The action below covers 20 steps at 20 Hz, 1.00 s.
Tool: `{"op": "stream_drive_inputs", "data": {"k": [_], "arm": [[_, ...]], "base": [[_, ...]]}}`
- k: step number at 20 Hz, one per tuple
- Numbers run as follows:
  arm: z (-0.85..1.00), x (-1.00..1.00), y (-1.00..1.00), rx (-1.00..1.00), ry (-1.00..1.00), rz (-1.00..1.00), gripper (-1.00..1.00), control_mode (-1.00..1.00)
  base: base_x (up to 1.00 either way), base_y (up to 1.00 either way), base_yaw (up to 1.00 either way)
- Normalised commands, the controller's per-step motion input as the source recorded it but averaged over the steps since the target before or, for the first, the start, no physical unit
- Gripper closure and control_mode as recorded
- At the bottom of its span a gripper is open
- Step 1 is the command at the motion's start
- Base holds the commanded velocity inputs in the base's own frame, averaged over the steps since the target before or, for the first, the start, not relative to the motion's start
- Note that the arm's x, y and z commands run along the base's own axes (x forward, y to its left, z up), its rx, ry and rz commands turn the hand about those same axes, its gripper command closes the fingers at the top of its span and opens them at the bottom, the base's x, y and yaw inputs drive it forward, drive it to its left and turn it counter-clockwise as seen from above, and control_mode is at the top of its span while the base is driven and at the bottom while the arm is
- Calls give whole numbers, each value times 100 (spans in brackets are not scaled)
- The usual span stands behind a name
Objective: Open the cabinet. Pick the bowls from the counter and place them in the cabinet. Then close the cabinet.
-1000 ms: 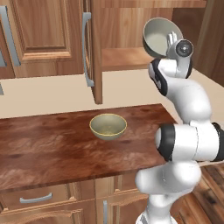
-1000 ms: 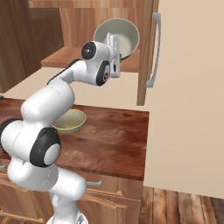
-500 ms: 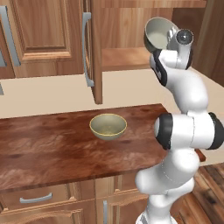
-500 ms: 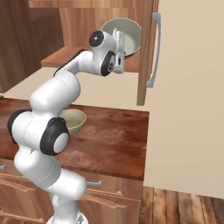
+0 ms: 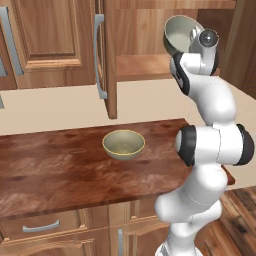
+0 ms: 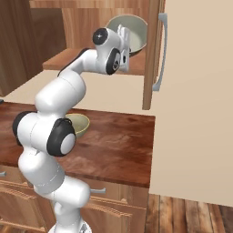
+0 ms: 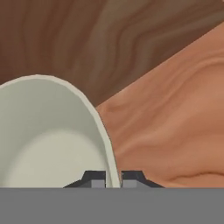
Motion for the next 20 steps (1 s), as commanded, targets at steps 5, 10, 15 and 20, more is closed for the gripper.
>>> {"op": "stream_drive_inputs", "data": {"k": [5, 10, 15, 20], "arm": [[27, 1, 3, -2, -16, 0, -100, -100], [17, -5, 0, 0, -7, 0, -100, -100], [31, -18, 0, 0, -15, 0, -100, -100], [38, -74, 0, 1, -16, 0, -100, -100]], "base": [[0, 0, 0], [0, 0, 0], [0, 0, 0], [0, 0, 0]]}}
